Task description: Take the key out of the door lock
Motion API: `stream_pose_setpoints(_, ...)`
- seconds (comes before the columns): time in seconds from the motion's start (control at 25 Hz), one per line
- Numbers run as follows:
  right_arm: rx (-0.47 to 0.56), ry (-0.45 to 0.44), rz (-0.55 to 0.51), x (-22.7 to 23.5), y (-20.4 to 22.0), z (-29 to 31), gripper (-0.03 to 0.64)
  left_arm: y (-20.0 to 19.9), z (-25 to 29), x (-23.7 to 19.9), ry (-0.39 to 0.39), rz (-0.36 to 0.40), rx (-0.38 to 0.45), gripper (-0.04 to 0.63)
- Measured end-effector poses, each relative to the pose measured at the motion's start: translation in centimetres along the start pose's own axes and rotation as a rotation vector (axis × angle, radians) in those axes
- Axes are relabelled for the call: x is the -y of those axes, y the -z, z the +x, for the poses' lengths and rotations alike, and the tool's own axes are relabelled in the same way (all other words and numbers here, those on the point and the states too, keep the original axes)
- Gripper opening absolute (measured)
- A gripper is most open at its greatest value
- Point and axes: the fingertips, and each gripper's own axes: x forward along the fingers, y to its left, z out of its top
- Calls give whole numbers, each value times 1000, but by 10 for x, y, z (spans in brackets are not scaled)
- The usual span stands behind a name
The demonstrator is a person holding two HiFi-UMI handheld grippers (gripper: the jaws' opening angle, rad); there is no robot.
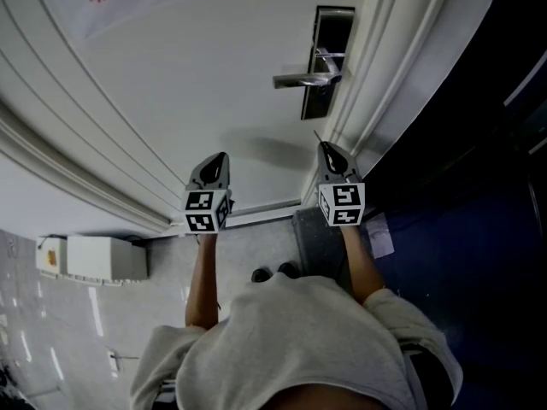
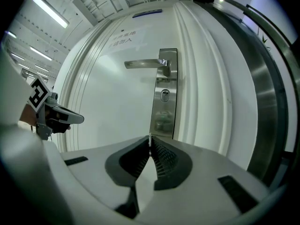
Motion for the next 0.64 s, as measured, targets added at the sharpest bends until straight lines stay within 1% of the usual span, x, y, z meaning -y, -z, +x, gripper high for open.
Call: stream_pose_setpoints(0.64,-8,-2,-14,-5,0,-1,29,0,-1,3,4,0,1,18)
